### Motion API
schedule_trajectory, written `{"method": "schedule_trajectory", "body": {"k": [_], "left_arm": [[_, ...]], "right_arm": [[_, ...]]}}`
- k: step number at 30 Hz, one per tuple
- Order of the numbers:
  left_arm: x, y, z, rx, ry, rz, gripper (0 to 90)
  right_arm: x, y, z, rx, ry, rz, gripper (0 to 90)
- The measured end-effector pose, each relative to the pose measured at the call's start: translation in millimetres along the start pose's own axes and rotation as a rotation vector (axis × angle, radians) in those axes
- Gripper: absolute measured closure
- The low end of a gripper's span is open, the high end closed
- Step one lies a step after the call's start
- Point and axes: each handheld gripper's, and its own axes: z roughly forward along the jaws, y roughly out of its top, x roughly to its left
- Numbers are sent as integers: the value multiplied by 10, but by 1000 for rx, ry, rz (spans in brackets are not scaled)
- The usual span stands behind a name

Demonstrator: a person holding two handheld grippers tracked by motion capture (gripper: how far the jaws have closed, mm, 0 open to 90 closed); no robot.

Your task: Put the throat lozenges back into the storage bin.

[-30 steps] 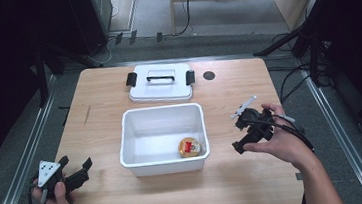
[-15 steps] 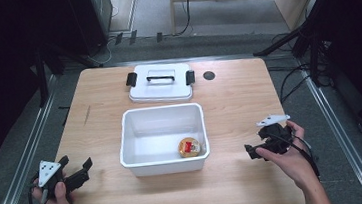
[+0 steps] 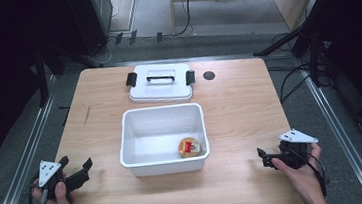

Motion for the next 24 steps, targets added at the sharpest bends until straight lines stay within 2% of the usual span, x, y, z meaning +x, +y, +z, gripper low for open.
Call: {"method": "schedule_trajectory", "body": {"k": [9, 14, 16, 18, 24], "left_arm": [[-5, 0, -1, 6, -2, 5, 149], [-6, 0, 1, 6, -1, 6, 149], [-5, 1, 1, 8, -1, 5, 149], [-1, 1, 0, 9, -1, 4, 149], [4, 0, 1, 7, -2, -3, 149]], "right_arm": [[-198, -247, -115, -128, -22, 105, 0], [-272, -398, -89, -153, -2, 169, 0], [-291, -392, -119, -188, -9, 186, 0], [-317, -399, -95, -193, 11, 211, 0], [-331, -417, -90, -194, 53, 230, 0]]}}
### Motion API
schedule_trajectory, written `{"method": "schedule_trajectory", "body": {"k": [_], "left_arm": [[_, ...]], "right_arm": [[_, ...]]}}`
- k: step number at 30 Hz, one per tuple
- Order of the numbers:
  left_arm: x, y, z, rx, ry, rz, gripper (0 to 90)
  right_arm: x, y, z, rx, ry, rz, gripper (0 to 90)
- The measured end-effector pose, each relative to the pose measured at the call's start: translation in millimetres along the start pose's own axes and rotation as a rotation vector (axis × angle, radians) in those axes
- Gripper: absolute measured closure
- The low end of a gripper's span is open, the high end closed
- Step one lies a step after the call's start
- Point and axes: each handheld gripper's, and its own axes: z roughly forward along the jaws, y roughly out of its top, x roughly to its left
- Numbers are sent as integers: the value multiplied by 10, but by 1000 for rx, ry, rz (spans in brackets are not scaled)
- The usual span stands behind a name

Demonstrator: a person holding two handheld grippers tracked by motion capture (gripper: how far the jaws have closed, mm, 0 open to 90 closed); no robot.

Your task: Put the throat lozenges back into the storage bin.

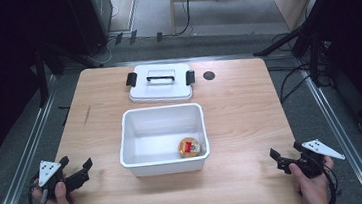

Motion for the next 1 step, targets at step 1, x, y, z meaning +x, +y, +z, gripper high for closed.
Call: {"method": "schedule_trajectory", "body": {"k": [1], "left_arm": [[3, -1, -1, 1, -5, -2, 149]], "right_arm": [[-2, 0, 2, 1, 2, 1, 0]]}}
